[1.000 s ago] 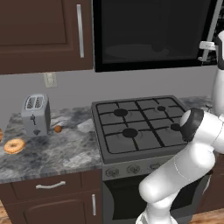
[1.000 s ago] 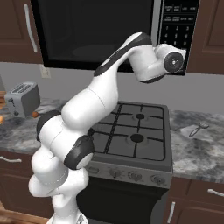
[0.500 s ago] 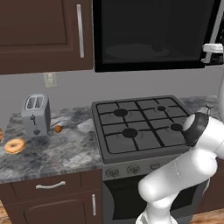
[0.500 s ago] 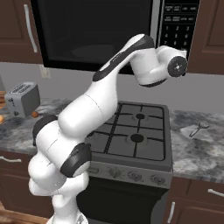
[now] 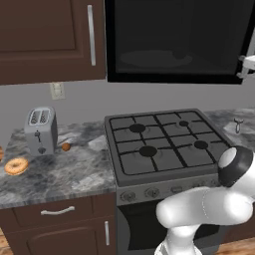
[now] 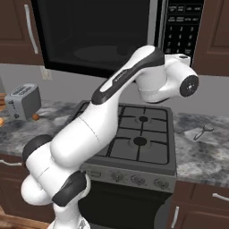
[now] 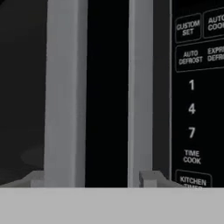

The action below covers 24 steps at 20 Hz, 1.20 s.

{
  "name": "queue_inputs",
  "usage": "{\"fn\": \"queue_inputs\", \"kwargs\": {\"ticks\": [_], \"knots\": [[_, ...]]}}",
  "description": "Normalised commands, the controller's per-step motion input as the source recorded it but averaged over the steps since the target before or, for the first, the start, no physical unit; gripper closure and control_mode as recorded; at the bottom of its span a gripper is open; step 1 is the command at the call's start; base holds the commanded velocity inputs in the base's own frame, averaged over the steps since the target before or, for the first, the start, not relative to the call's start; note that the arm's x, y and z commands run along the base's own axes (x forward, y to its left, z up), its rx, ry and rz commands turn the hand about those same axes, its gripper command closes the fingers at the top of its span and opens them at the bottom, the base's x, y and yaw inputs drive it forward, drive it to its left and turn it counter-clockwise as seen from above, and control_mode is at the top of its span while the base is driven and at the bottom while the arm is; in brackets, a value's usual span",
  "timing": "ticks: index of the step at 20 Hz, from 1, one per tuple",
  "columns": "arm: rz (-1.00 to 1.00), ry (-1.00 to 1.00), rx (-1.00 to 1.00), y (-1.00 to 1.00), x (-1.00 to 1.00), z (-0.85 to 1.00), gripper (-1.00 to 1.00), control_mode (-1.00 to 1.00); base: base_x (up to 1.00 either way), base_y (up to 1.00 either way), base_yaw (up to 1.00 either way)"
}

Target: Open the microwave door.

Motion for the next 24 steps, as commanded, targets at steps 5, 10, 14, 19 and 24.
{"fn": "queue_inputs", "kwargs": {"ticks": [5, 10, 14, 19, 24], "knots": [[0.0, -0.23, 0.0, -0.36, -1.0, 0.21, 1.0, -1.0, 0.0, 0.0, 0.0], [0.0, -0.38, 0.0, -0.28, -1.0, 0.16, 1.0, -1.0, 0.0, 0.0, 0.0], [0.0, -0.27, 0.0, -0.17, -1.0, 0.19, -1.0, -1.0, 0.0, 0.0, 0.0], [0.0, -0.1, 0.0, -0.4, -0.88, 0.57, -1.0, -1.0, 0.0, 0.0, 0.0], [0.05, 0.0, 0.03, -0.75, -0.73, 0.63, -1.0, -1.0, 0.0, 0.0, 0.0]]}}
